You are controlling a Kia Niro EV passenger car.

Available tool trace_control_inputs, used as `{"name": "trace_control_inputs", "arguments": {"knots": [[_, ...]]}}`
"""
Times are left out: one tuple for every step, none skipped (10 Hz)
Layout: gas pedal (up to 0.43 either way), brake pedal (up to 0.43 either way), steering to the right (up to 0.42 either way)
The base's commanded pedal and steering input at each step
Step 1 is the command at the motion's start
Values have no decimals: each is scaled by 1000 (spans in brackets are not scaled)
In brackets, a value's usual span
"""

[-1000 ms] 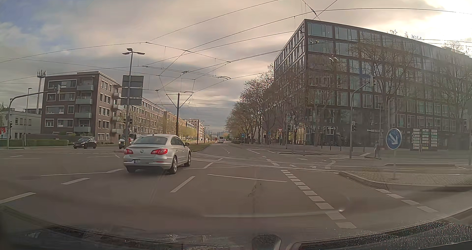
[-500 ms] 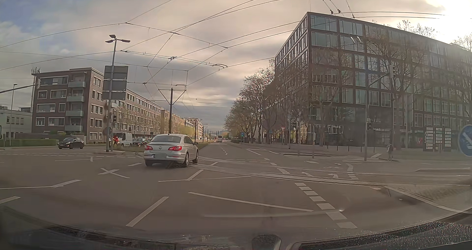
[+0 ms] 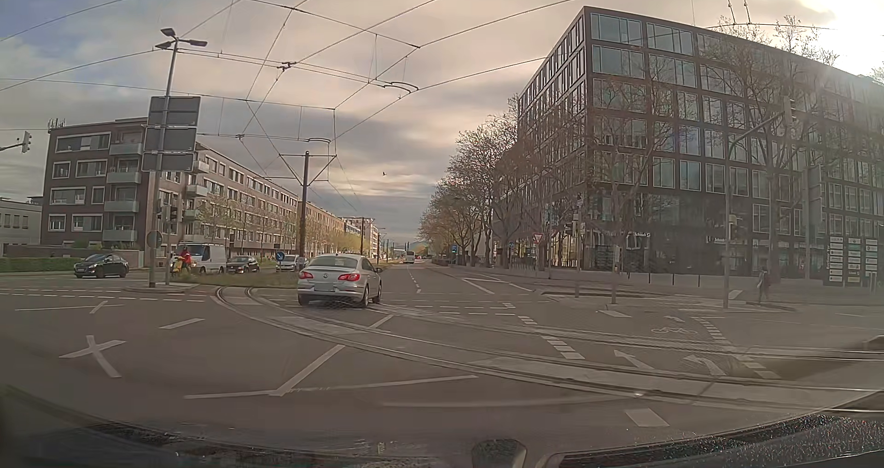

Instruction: Follow the waypoints while adhering to traffic rules and regulations

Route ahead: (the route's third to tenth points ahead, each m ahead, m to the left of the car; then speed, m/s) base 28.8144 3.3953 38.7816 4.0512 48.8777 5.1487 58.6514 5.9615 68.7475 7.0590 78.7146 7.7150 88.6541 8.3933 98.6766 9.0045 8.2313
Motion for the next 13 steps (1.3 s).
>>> {"name": "trace_control_inputs", "arguments": {"knots": [[209,0,1],[209,0,1],[209,0,1],[209,0,1],[197,0,1],[197,0,1],[189,0,0],[189,0,0],[177,0,0],[177,0,0],[177,0,-2],[157,0,-6],[157,0,-7]]}}
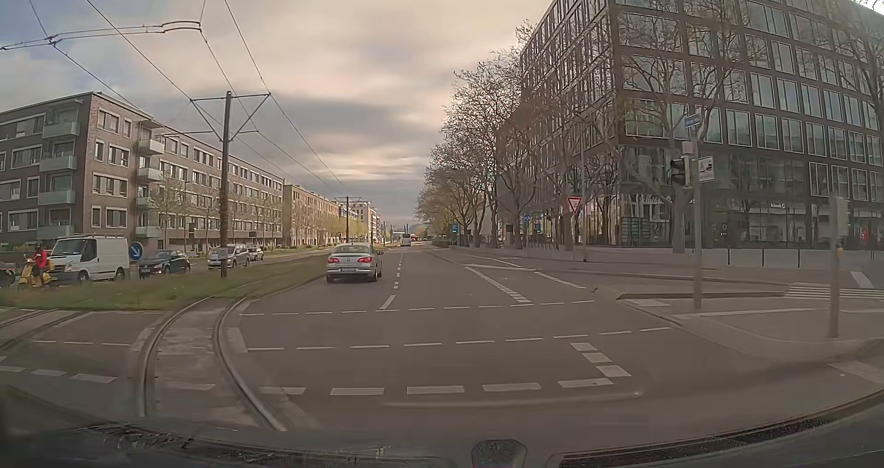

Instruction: Follow the waypoints while adhering to traffic rules and regulations

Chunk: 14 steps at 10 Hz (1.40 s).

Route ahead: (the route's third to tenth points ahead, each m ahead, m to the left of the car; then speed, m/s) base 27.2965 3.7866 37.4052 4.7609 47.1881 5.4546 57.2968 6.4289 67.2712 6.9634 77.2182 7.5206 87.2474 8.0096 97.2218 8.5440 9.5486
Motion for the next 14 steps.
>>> {"name": "trace_control_inputs", "arguments": {"knots": [[157,0,-8],[150,0,-11],[150,0,-16],[150,0,-19],[150,0,-20],[150,0,-20],[150,0,-20],[138,0,-21],[138,0,-23],[138,0,-23],[138,0,-23],[138,0,-24],[138,0,-24],[138,0,-22]]}}
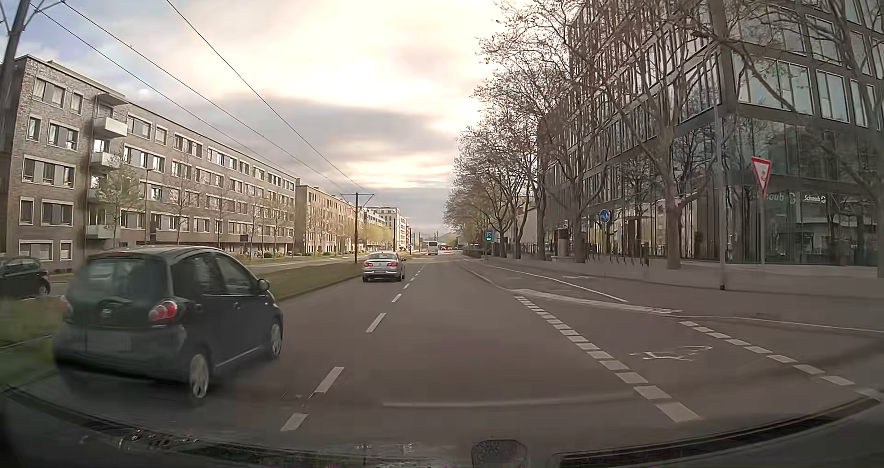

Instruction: Follow the waypoints while adhering to traffic rules and regulations

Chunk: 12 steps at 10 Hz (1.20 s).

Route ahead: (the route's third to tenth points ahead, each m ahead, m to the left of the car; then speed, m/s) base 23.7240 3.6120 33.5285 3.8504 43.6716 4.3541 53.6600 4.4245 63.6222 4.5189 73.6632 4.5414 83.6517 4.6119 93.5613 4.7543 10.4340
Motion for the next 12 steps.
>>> {"name": "trace_control_inputs", "arguments": {"knots": [[130,0,-18],[130,0,-16],[130,0,-15],[118,0,-15],[110,0,-14],[110,0,-8],[110,0,-4],[110,0,-4],[110,0,-4],[110,0,-3],[110,0,-3],[110,0,-3]]}}
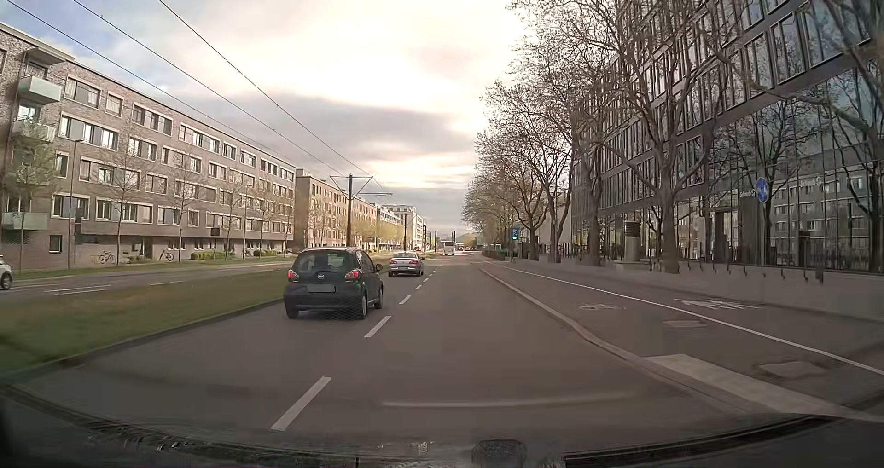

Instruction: Follow the waypoints while adhering to traffic rules and regulations

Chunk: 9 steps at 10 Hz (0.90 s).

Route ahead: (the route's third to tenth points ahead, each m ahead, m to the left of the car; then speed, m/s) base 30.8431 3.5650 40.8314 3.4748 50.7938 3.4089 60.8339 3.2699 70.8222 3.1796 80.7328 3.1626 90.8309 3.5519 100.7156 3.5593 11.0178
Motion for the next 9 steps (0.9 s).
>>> {"name": "trace_control_inputs", "arguments": {"knots": [[110,0,-1],[110,0,-1],[110,0,-1],[110,0,0],[110,0,2],[110,0,2],[110,0,2],[110,0,2],[110,0,2]]}}
